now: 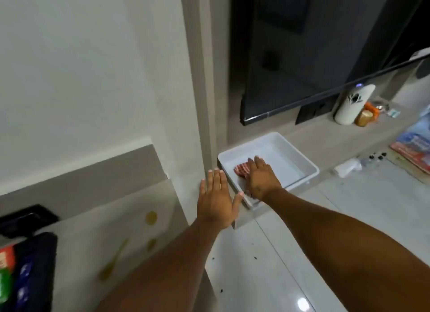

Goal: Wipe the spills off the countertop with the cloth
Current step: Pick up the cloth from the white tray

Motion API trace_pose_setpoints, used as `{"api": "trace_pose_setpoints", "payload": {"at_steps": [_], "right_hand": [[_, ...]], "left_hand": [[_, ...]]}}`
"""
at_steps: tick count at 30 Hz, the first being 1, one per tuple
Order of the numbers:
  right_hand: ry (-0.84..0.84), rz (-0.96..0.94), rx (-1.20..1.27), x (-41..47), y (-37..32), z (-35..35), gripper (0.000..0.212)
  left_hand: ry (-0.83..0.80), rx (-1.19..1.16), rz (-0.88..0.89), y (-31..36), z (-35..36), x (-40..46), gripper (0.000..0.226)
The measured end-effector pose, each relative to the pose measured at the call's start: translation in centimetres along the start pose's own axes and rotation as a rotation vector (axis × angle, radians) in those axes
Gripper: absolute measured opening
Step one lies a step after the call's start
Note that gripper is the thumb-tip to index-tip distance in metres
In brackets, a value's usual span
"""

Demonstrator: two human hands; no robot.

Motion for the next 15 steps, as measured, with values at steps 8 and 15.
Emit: {"api": "trace_pose_setpoints", "payload": {"at_steps": [8, 15], "right_hand": [[-0.082, 0.041, 0.113, 3.9, 1.8, 4.6, 0.089], [-0.01, 0.118, 0.23, 3.5, 0.2, 2.7, 0.039]], "left_hand": [[0.028, 0.039, -0.013, 0.9, 4.0, 3.7, 0.088], [0.026, 0.16, 0.023, 0.7, 4.8, 3.3, 0.075]]}}
Point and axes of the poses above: each hand's wrist, its own x-axis towards the middle knuckle, its own z-axis out of the palm, y = z × x, the point moved 7 cm from there along x, towards the middle knuckle, and after that the axes turned 7 degrees about -z, right-handed, at the moved point
